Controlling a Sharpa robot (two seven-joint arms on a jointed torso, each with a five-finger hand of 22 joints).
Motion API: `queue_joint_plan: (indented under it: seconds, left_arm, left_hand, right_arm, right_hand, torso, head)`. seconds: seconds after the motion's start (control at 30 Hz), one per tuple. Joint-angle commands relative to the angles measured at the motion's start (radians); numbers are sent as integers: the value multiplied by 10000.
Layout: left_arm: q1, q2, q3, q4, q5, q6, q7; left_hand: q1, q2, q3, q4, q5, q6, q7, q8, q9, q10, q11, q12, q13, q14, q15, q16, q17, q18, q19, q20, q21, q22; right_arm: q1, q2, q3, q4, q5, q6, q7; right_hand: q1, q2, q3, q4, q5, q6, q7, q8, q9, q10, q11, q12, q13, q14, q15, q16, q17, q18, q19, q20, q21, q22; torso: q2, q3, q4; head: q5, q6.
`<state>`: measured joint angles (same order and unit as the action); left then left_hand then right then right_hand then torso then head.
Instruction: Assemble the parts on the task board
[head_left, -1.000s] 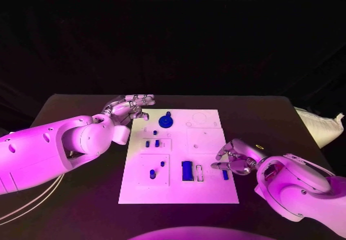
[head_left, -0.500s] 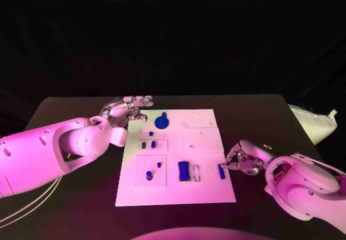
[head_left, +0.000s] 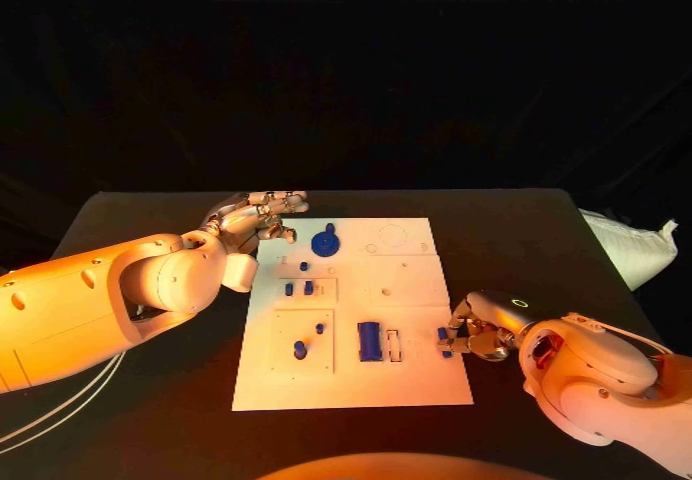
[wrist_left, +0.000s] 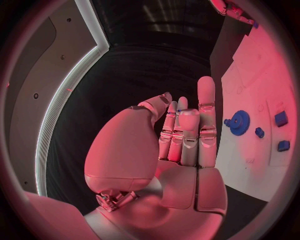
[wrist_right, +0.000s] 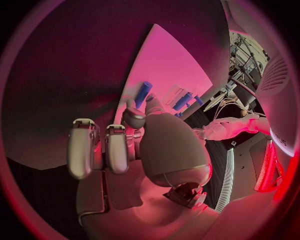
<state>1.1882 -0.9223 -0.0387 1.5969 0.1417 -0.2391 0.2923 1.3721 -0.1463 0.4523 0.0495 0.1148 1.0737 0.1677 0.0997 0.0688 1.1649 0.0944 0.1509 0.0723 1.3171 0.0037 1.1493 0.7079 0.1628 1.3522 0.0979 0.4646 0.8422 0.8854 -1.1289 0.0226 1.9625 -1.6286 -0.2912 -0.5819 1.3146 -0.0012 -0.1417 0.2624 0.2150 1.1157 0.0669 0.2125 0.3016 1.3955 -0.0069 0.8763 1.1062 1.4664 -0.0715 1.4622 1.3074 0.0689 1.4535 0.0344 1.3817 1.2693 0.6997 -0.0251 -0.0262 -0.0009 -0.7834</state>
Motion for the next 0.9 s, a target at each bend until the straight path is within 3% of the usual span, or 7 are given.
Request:
queue_joint_plan:
  seconds: [0.03,0.2,0.3,0.47,0.6,0.8,0.9]
  left_arm:
    - [4,16,3,18,30,198,36]
    - [3,19,2,15,30,195,32]
    - [3,19,2,15,30,193,30]
    - [3,17,2,16,30,193,26]
    - [3,15,1,17,30,191,22]
    - [3,10,1,26,30,195,8]
    - [3,7,1,28,30,190,5]
  left_hand:
    - [-37,59,-49,-19,-34,-55,5,42,-1,-60,-4,68,-12,-52,14,23,-12,171,-42,12,-59,-16]
    - [-37,59,-49,-19,-34,-55,5,42,-1,-60,-4,68,-12,-52,14,23,-12,171,-42,12,-59,-16]
    - [-37,59,-49,-19,-34,-55,5,42,-1,-60,-4,68,-12,-52,14,23,-12,171,-42,12,-59,-16]
    - [-37,59,-49,-19,-34,-55,5,42,-1,-60,-4,68,-12,-52,14,23,-12,171,-42,12,-59,-16]
    - [-40,81,-79,-24,-31,-64,4,54,0,-79,-4,98,-13,-56,18,38,-25,171,-41,16,-64,-23]
    - [-40,81,-79,-24,-31,-64,4,54,0,-79,-4,98,-13,-56,18,38,-25,171,-41,16,-64,-23]
    - [-40,81,-79,-24,-31,-64,4,54,0,-79,-4,98,-13,-56,18,38,-25,171,-41,16,-64,-23]
  right_arm:
    - [-29,87,-2,-31,-379,496,-73]
    - [-58,251,-3,-115,-653,853,-80]
    - [-91,369,-4,-198,-994,1235,-89]
    - [-163,532,-5,-292,-1522,1574,-101]
    - [-210,697,-5,-383,-2062,1775,-111]
    - [-236,826,-6,-427,-2439,1837,-124]
    - [-240,846,-6,-407,-2459,1644,-141]
  right_hand:
    - [8,3,-4,36,32,70,-37,-1,14,30,-83,-42,-9,650,-99,-12,495,-12,6,-66,-32,-2]
    - [552,18,132,-240,-81,100,-66,-72,54,37,-121,-105,-40,654,-139,-10,516,-16,10,-110,-29,12]
    - [959,64,315,-459,-786,132,-65,-145,82,39,-127,-170,-72,658,-149,-4,545,-23,15,-132,-26,27]
    - [1234,76,480,-623,-977,159,-78,-206,101,34,-140,-237,-106,659,-158,-6,555,-23,13,-133,-31,28]
    - [1945,234,1046,-1022,-1557,211,-101,-293,108,-1,-171,-306,-132,666,-190,12,606,-28,24,-172,-17,60]
    - [2330,226,1624,-1316,-1489,295,-95,-387,104,-42,-170,-389,-166,672,-186,27,652,-37,32,-175,-7,86]
    - [2220,135,1924,-1323,-1059,331,-89,-452,108,-35,-165,-423,-180,674,-180,27,664,-38,39,-174,-1,99]
  torso:
    - [-2,-3,-1]
    - [-4,-4,-3]
    - [-6,-8,-8]
    - [-8,-4,-6]
    - [-14,-8,-8]
    - [-8,-9,-6]
    - [-17,-10,-14]
  head:
    - [3,0]
    - [23,-9]
    - [45,-32]
    - [69,-36]
    - [80,-39]
    - [84,-45]
    - [86,-26]
